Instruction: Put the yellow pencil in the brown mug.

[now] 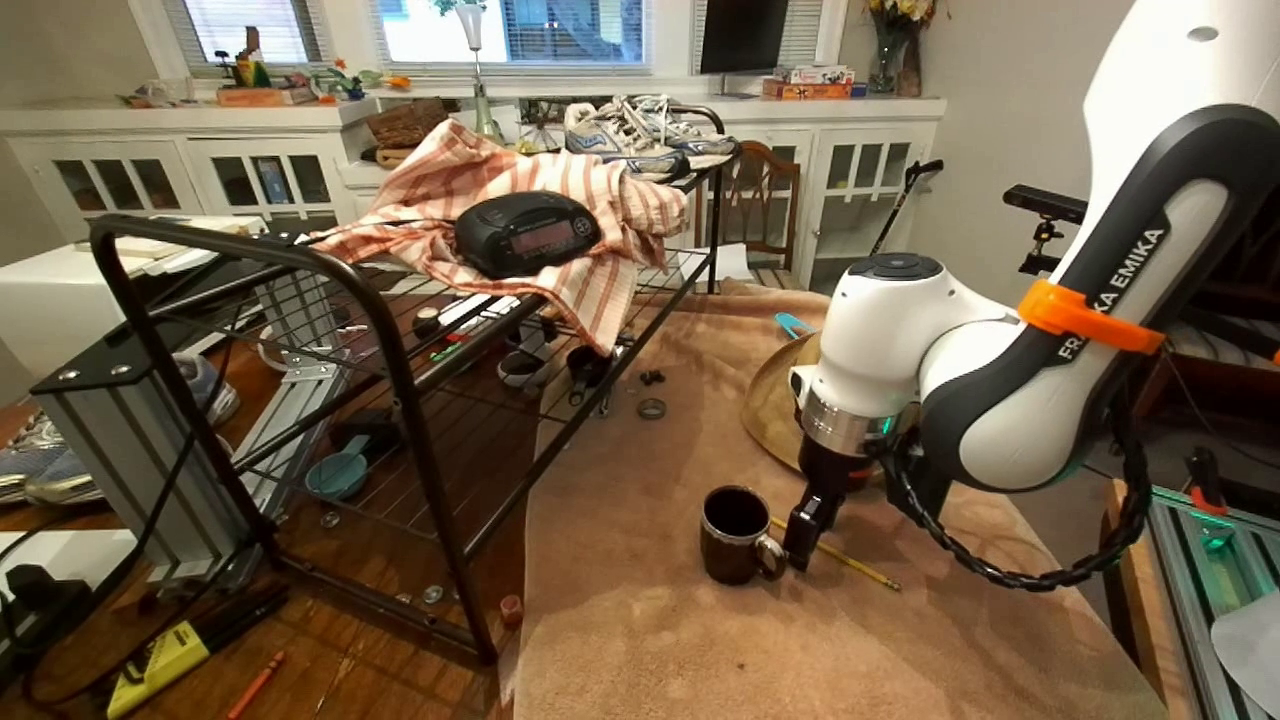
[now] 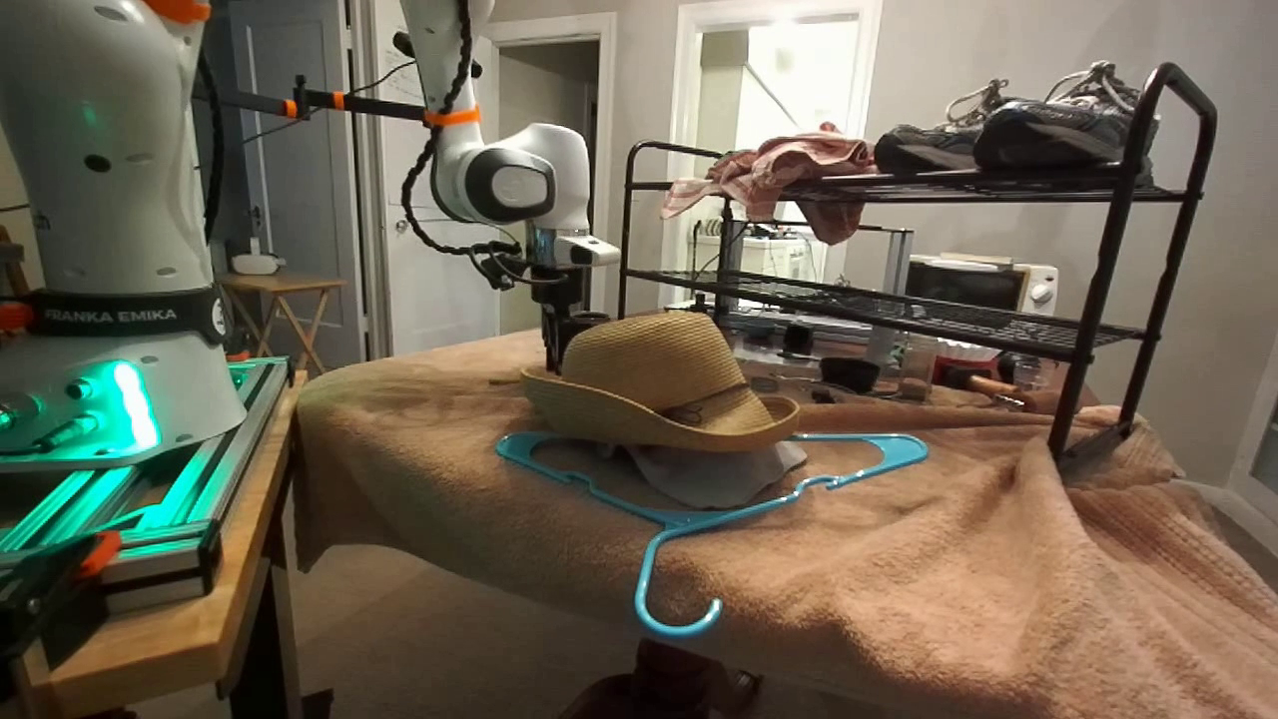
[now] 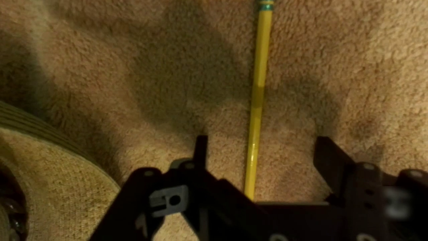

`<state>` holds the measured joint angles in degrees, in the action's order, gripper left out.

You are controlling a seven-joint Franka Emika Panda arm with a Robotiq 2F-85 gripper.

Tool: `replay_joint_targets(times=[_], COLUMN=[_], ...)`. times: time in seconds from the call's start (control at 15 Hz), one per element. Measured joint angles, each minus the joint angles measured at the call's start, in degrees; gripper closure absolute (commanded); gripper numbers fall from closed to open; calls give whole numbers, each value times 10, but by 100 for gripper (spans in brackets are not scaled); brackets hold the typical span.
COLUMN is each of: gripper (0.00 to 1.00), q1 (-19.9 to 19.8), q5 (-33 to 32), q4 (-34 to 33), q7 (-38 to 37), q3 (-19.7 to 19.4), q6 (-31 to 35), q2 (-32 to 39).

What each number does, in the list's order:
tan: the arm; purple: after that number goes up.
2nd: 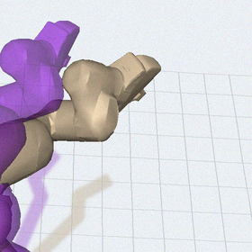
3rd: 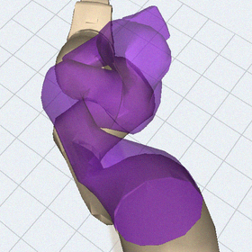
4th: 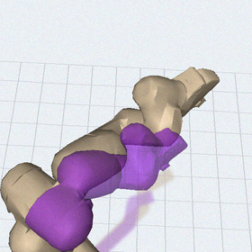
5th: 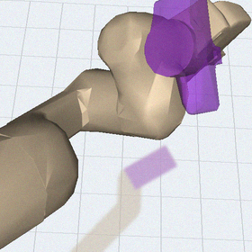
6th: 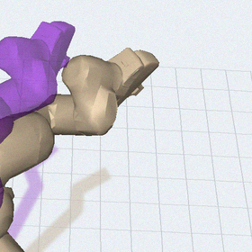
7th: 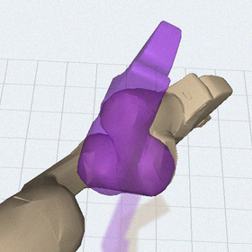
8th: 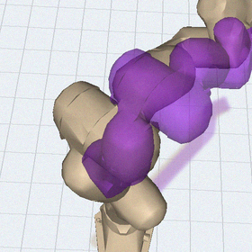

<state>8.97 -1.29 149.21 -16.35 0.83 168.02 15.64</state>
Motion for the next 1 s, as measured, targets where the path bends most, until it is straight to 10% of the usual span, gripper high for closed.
replay_joint_targets(times=[0.53, 1.0], gripper=[41, 98], q1=[0, 0], q5=[0, 0], q4=[-14, -18], q7=[1, 8], q3=[-4, -6], q6=[0, 0], q2=[9, 8])
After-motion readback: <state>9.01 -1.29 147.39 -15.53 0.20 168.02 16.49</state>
